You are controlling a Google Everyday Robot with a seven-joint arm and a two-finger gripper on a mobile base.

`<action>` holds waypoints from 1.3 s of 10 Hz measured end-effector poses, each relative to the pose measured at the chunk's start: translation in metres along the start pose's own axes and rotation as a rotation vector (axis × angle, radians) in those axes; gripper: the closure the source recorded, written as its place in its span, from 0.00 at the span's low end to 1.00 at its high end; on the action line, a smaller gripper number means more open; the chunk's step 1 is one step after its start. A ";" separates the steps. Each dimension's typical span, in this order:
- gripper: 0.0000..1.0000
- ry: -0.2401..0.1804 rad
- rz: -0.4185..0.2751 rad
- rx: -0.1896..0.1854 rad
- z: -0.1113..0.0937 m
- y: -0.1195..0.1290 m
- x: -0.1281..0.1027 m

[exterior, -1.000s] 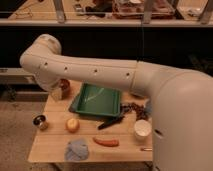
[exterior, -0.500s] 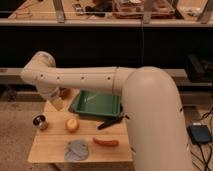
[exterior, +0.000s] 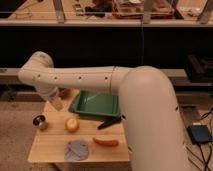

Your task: Place sponge in tray

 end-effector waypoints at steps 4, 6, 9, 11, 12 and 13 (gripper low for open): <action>0.35 -0.001 0.019 -0.027 0.040 0.012 -0.018; 0.35 -0.004 0.048 -0.032 0.067 0.012 -0.005; 0.35 0.041 0.090 -0.046 0.095 0.005 0.028; 0.35 0.061 0.113 -0.067 0.111 0.005 0.052; 0.35 0.055 0.130 -0.071 0.116 0.007 0.066; 0.35 0.032 0.148 -0.068 0.116 0.008 0.076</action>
